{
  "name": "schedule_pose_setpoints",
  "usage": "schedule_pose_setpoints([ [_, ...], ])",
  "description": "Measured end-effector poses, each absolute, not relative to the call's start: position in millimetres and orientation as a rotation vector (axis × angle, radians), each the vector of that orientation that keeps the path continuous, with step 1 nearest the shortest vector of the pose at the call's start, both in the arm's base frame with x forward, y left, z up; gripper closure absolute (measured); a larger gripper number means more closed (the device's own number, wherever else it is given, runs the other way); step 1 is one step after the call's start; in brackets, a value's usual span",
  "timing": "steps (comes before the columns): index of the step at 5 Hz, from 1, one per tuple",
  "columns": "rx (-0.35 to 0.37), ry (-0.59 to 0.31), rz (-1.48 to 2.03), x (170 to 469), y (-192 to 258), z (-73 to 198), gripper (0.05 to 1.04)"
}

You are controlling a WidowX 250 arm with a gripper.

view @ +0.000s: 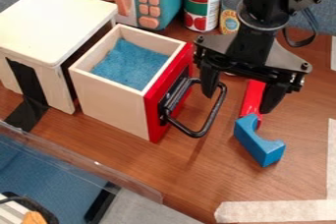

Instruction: Put the red object inside the drawer

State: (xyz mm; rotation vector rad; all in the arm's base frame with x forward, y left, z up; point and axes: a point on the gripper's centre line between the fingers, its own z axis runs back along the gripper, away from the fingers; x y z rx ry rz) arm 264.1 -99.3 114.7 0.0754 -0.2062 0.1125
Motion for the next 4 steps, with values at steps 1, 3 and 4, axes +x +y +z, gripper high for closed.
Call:
schedule_pose_setpoints([
  [1,0.086,-0.188,0.115,264,-99,107,0.083],
  [3,0.064,-0.241,0.125,289,-110,94,0.083],
  [4,0.055,-0.26,0.144,308,-111,89,0.083],
])
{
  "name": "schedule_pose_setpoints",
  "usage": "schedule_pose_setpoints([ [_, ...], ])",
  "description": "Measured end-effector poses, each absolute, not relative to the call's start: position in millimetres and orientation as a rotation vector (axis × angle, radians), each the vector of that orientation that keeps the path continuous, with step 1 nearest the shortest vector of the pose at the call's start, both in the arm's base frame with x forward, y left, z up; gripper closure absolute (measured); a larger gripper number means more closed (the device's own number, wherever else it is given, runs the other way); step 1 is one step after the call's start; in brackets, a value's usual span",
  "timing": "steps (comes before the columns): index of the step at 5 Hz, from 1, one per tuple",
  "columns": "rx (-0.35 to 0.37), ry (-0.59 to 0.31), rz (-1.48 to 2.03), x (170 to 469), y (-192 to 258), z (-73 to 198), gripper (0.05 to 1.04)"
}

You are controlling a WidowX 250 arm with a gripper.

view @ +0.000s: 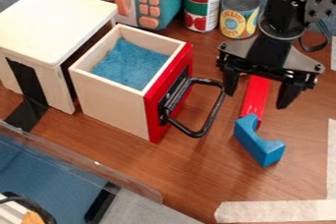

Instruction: Put the red object inside the drawer

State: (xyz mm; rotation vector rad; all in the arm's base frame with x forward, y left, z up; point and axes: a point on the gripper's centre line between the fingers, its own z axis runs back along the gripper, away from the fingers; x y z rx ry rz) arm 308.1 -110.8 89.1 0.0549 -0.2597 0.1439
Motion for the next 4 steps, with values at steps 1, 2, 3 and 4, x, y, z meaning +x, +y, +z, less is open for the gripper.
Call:
schedule_pose_setpoints([
  [1,0.024,-0.278,0.19,329,-105,82,0.084],
  [2,0.004,-0.297,0.229,348,-104,75,0.083],
  [3,-0.002,-0.301,0.256,364,-102,66,0.084],
  [4,-0.007,-0.307,0.272,376,-105,61,0.084],
])
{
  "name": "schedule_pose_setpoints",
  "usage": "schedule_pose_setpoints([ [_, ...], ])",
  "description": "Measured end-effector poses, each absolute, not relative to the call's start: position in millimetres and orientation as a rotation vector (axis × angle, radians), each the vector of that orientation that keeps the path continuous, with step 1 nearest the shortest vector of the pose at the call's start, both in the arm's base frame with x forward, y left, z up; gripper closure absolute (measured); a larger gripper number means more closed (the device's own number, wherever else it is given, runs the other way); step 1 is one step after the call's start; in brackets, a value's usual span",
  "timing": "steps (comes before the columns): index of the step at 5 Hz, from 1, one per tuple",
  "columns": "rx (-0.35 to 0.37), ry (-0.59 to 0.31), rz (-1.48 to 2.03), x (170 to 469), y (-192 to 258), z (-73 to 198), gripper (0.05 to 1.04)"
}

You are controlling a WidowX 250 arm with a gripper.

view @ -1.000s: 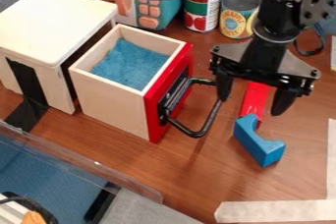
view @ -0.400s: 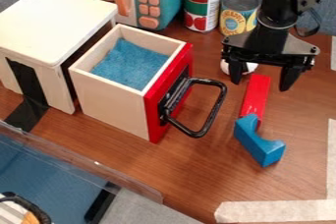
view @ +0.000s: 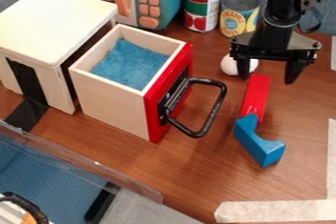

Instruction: Put the red object inside the drawer

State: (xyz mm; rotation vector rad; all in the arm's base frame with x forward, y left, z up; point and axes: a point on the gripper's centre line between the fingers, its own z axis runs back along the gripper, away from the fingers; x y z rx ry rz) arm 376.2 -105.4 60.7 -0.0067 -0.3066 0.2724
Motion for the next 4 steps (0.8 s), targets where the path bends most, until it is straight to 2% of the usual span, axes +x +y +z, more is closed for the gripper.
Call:
schedule_pose_setpoints([
  [4,0.036,-0.285,0.299,392,-107,26,0.083],
])
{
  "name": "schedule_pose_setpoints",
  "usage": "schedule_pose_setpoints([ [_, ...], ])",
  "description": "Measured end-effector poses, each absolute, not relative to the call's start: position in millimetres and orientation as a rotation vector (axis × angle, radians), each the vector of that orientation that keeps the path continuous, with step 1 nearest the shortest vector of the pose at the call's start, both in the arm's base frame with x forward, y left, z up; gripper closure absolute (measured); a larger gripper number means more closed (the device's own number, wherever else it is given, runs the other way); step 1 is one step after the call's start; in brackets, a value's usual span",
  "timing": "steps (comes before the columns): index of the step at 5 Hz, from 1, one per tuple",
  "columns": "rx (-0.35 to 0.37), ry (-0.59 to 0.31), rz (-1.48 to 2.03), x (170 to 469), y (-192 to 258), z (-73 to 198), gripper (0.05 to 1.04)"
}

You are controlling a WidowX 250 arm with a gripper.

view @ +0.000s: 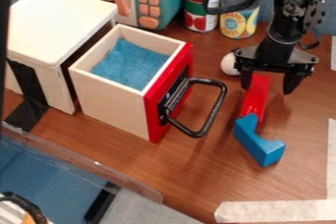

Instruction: Put the red object inside the drawer

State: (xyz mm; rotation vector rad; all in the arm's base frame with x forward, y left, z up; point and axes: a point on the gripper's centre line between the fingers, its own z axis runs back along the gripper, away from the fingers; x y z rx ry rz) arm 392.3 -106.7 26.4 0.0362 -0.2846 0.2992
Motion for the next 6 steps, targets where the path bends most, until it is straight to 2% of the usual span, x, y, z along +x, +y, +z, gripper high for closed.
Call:
schedule_pose_setpoints([
  [1,0.048,-0.279,0.306,394,-106,20,0.083],
  [2,0.064,-0.273,0.314,394,-104,14,0.14],
  [3,0.061,-0.282,0.322,396,-104,12,0.418],
  [4,0.067,-0.286,0.327,396,-103,12,0.526],
  [5,0.043,-0.278,0.345,395,-103,13,0.527],
  [6,0.001,-0.278,0.373,394,-97,29,0.527],
])
